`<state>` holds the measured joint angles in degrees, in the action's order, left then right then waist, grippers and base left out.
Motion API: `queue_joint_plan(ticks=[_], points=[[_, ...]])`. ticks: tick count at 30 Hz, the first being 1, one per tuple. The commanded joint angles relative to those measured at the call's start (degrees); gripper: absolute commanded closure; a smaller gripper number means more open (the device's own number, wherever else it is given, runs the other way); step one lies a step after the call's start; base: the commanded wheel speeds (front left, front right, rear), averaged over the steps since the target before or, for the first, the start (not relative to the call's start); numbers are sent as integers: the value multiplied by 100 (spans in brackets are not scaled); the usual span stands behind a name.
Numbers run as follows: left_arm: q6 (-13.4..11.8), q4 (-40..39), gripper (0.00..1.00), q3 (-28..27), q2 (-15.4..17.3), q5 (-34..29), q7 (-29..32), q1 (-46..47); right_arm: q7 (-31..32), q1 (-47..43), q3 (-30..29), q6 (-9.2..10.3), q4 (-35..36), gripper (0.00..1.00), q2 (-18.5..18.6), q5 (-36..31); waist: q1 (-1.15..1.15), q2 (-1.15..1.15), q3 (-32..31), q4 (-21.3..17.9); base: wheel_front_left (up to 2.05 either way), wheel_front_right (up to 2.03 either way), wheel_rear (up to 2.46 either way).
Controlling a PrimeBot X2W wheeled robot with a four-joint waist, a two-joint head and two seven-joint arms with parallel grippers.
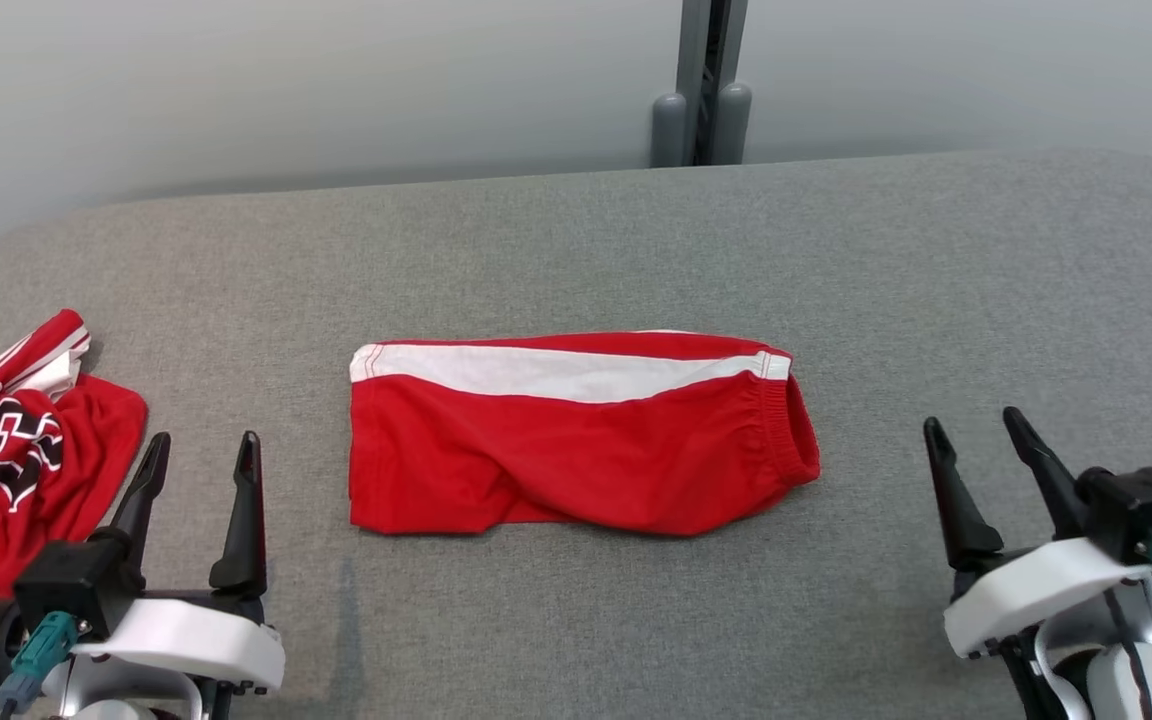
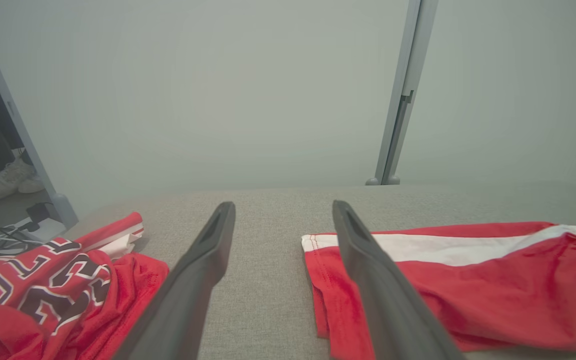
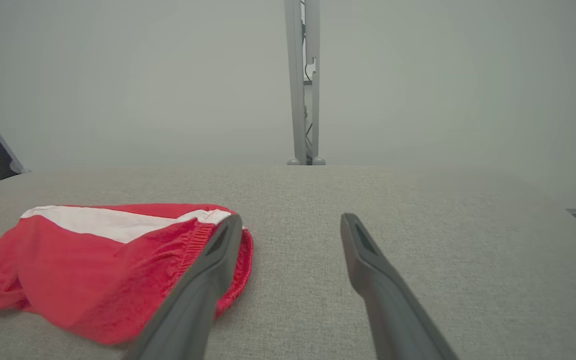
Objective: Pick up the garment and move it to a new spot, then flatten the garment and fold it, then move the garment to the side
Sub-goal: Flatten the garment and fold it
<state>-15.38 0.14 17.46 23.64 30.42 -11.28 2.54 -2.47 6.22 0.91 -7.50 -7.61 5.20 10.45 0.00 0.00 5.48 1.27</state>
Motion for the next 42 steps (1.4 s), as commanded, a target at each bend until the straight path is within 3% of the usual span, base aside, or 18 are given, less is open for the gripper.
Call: queue_joint_plan(ticks=[1, 12, 23, 30, 31, 32, 35, 36, 42], points=[[10, -24, 0, -2, 5, -29, -3, 106, 51, 93, 48, 2, -23, 0, -13, -4, 0, 0, 79, 76, 0, 0, 0], [189, 147, 0, 155, -163, 2, -95, 508, 426, 923, 868, 2, -1085, 0, -144, 31, 0, 0, 513, 530, 0, 0, 0], [380, 493, 0, 233, -314, 15, -240, 754, 270, 1427, 395, 2, -2386, 0, -201, -191, 0, 0, 728, 630, 0, 0, 0], [472, 623, 0, 238, -349, -6, -294, 882, 303, 1682, 568, 2, -3085, 0, -217, 64, 0, 0, 791, 572, 0, 0, 0], [470, 657, 0, 239, -357, -12, -295, 891, 290, 1736, 718, 1, -3240, 46, -220, 222, 0, 0, 793, 559, 0, 0, 0], [478, 675, 0, 235, -355, -14, -304, 894, 258, 1768, 777, 2, -3297, 63, -222, 284, 0, 0, 794, 548, 0, 0, 0], [493, 698, 0, 212, -357, -20, -325, 901, 176, 1855, 907, 3, -3460, 63, -206, 489, 0, 0, 798, 505, 0, 0, 0], [496, 706, 0, 206, -357, -21, -332, 897, 132, 1884, 904, 3, -3505, 100, -204, 535, 0, 0, 799, 486, 0, 0, 0], [475, 726, 0, 157, -334, -33, -351, 831, -74, 1916, 611, 16, -3720, 100, 28, 672, 0, 0, 780, 327, 0, 0, 0]])
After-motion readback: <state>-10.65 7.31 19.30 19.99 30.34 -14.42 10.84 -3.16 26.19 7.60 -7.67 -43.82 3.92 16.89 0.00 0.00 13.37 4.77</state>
